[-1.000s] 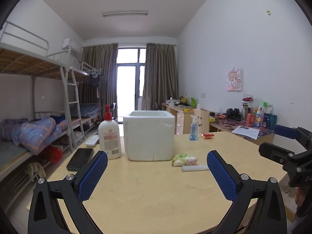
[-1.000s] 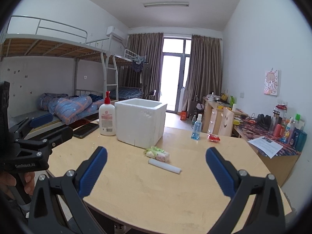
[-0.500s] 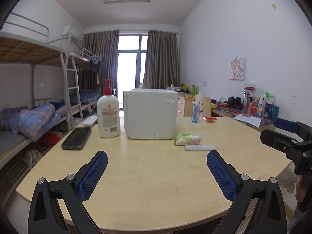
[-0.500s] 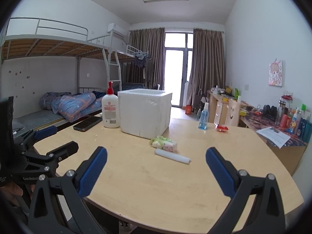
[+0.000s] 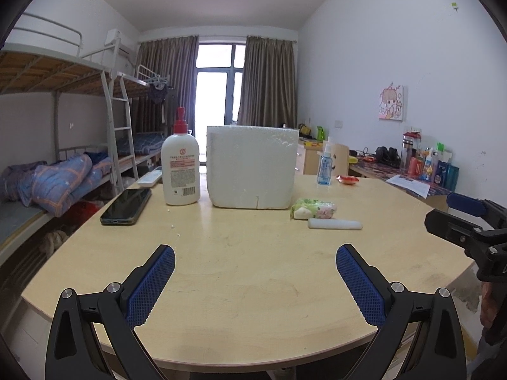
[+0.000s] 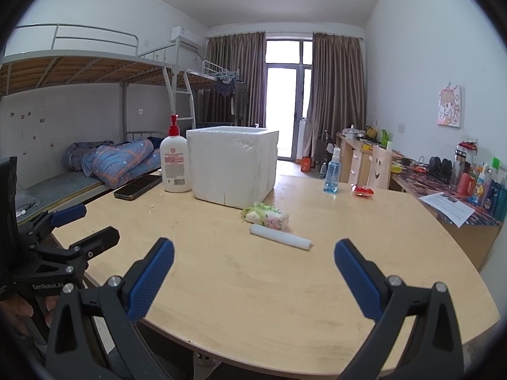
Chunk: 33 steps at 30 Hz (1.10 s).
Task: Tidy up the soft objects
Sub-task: 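Move both tools toward the green tissue pack and white foam strip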
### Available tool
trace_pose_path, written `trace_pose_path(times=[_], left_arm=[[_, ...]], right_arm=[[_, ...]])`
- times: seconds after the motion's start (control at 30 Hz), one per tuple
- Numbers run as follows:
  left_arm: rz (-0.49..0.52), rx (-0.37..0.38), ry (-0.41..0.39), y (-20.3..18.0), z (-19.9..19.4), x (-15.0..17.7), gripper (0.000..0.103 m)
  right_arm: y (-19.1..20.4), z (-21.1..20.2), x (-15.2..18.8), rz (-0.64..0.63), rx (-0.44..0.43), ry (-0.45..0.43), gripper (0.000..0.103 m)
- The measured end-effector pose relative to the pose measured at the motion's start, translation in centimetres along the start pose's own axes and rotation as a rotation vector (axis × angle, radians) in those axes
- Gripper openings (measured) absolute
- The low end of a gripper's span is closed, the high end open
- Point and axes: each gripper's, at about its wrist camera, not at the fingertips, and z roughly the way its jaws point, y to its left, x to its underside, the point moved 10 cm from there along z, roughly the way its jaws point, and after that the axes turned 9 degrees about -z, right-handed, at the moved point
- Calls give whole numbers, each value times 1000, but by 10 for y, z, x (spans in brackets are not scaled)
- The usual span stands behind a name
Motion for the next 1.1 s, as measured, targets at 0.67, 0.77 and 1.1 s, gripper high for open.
trace_pose_path(times=[0.67, 0.77, 1.1], left_arm=[[51, 10, 52, -15, 52, -13, 102], [60, 13, 63, -21, 61, -16, 102], [102, 40, 109, -46, 91, -28, 102]], right_arm=[[-20, 39, 7, 52, -4, 59, 102], [-28, 43, 5, 62, 5, 62, 102], [-60, 59, 7, 111, 22, 90, 102]])
